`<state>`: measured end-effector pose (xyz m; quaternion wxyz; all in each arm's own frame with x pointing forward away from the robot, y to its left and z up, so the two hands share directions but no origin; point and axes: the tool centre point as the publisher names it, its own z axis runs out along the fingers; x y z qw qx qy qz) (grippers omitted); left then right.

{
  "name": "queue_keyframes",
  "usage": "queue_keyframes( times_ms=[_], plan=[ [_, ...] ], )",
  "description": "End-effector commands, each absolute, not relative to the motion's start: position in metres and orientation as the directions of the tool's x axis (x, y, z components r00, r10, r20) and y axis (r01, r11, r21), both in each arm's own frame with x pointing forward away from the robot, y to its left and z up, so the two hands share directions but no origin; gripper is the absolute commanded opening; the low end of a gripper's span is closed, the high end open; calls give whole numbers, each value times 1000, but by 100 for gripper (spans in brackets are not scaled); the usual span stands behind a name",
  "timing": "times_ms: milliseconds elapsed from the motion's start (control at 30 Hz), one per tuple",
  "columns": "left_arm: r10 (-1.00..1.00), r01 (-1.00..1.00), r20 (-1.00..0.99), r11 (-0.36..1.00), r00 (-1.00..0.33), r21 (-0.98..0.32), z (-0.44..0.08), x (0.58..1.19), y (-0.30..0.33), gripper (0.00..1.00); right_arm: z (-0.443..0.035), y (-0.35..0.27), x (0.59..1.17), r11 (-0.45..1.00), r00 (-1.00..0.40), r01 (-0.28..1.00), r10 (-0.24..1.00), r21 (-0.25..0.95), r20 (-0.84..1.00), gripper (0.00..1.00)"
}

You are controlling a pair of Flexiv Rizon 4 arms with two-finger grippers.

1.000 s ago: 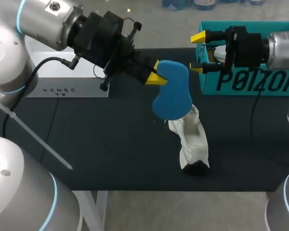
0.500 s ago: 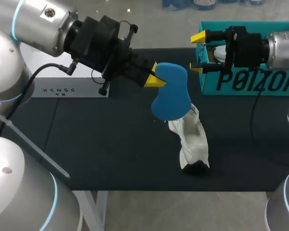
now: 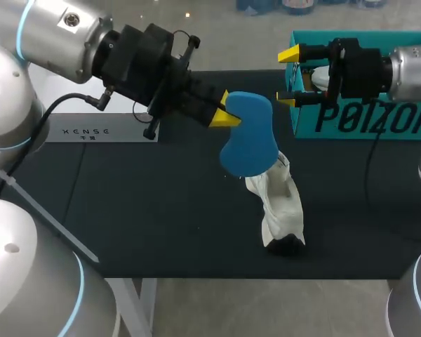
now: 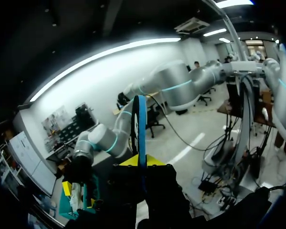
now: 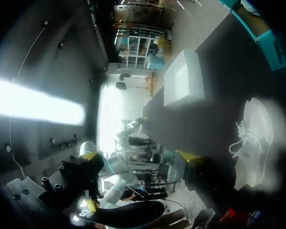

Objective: Take the shoe out of the shoebox, open the shoe tongue, remove and reinsert the insole, then place the shoe into the shoebox

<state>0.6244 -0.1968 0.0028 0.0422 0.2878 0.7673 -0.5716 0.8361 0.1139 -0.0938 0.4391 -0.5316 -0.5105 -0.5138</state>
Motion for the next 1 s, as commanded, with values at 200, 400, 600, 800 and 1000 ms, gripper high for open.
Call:
queue_keyframes(
  times_ms=[200, 400, 600, 800, 1000],
  plan=[
    [348, 859, -786, 163, -511, -486, 30, 643, -197, 0, -94, 115, 837, -93, -47, 994, 95, 56, 994, 100],
    [340, 941, -878, 106, -337, -320, 22, 638, -202, 0, -94, 115, 837, -93, -47, 994, 95, 56, 994, 100],
    [339, 969, -908, 56, -245, -241, 0, 651, -206, 0, -94, 115, 837, -93, -47, 994, 95, 56, 994, 100],
    [323, 979, -926, 20, -196, -201, -13, 666, -206, 0, -94, 115, 837, -93, -47, 994, 95, 56, 994, 100],
    [317, 983, -932, 3, -175, -184, -23, 677, -208, 0, -94, 115, 837, -93, -47, 994, 95, 56, 994, 100]
  ],
)
